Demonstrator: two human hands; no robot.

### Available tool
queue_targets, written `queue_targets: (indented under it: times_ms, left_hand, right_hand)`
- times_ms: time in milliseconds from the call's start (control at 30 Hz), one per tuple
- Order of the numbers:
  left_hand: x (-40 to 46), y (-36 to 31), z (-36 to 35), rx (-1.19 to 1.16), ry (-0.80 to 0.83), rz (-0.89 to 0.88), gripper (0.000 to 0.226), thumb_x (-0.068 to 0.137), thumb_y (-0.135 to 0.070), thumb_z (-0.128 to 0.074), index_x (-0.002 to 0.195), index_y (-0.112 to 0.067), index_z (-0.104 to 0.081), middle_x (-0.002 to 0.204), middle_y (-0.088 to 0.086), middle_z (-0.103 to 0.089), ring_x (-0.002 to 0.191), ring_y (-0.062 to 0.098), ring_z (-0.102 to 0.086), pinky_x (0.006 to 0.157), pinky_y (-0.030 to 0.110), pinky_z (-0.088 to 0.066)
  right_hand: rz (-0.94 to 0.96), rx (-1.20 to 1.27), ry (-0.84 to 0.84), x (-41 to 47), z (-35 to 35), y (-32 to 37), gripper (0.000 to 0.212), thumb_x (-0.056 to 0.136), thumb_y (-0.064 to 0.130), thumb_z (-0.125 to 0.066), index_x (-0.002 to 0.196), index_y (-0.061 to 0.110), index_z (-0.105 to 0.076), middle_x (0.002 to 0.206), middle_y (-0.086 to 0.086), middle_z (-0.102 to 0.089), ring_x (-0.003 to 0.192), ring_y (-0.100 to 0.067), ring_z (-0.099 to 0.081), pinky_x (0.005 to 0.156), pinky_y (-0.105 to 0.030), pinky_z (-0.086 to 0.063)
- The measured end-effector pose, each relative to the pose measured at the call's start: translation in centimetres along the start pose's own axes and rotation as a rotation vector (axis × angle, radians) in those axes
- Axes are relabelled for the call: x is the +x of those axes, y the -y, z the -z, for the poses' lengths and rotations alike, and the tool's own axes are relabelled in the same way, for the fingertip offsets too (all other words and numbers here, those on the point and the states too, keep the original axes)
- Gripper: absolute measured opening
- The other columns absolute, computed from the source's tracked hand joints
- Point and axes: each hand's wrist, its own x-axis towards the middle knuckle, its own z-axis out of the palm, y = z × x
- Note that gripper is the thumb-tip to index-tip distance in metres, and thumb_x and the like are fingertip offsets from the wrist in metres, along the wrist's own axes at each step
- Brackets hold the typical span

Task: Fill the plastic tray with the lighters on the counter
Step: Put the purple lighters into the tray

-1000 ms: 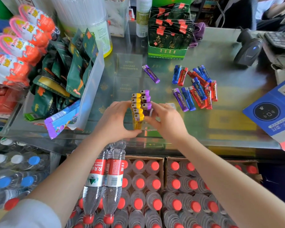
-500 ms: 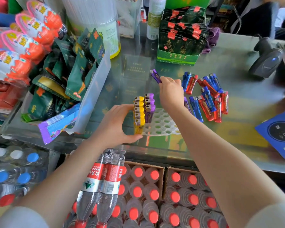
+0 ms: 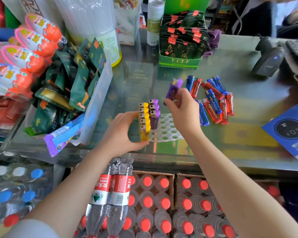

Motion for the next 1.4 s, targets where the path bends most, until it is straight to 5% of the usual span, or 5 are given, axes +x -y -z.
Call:
queue_targets:
  times_ms: [133, 400, 1100, 1233, 1400]
  left_hand:
    - [0.1, 0.2, -0.1, 0.003, 0.019, 0.006, 0.064, 0.062, -0.049, -0.075, 0.118, -0.03, -0.051, 0.12, -0.014, -0.055, 0.11, 0.009, -0.045, 0.091, 0.028, -0.037]
    - [0.3, 0.7, -0.4, 0.019, 0.013, -0.026, 0.061, 0.062, -0.057, -0.069, 0.115, -0.031, -0.053, 0.115, -0.013, -0.059, 0.108, 0.013, -0.05, 0.093, 0.039, -0.041]
    - [0.1, 0.8, -0.1, -0.069, 0.035, -0.024, 0.065, 0.059, -0.057, -0.069, 0.117, -0.031, -0.054, 0.115, -0.01, -0.058, 0.106, 0.014, -0.048, 0.092, 0.043, -0.043]
    - [0.2, 1.0, -0.3, -0.05, 0.052, -0.031, 0.065, 0.06, -0.06, -0.067, 0.117, -0.031, -0.053, 0.113, -0.011, -0.059, 0.103, 0.013, -0.049, 0.09, 0.042, -0.043]
    - [0.1, 0.9, -0.4, -0.051, 0.023, -0.042, 0.065, 0.061, -0.057, -0.068, 0.117, -0.029, -0.052, 0.112, -0.008, -0.06, 0.102, 0.015, -0.05, 0.089, 0.042, -0.044]
  right_hand:
    - [-0.071, 0.135, 0.007, -4.6, 1.2, -1.2, 0.012, 0.078, 0.014, -0.067, 0.082, 0.011, -0.056, 0.075, 0.001, -0.066, 0.07, -0.017, -0.065, 0.063, -0.026, -0.049]
    - [0.005, 0.044, 0.004, -6.6, -0.8, -0.8, 0.016, 0.075, 0.01, -0.07, 0.071, 0.021, -0.058, 0.063, 0.008, -0.06, 0.055, 0.011, -0.053, 0.053, -0.005, -0.039]
    - [0.219, -0.156, 0.076, -6.5, -1.0, -0.8, 0.012, 0.072, 0.011, -0.073, 0.078, 0.004, -0.065, 0.067, 0.005, -0.056, 0.055, 0.007, -0.044, 0.058, -0.007, -0.036]
    - [0.223, -0.122, 0.091, -6.3, -0.8, -1.1, 0.012, 0.072, 0.01, -0.074, 0.076, 0.003, -0.064, 0.066, 0.0, -0.059, 0.058, -0.013, -0.05, 0.059, -0.01, -0.038]
    - [0.328, -0.193, 0.145, -5.9, -0.5, -1.0, 0.016, 0.074, 0.007, -0.071, 0.072, 0.0, -0.056, 0.068, 0.001, -0.052, 0.058, -0.013, -0.042, 0.058, -0.005, -0.035]
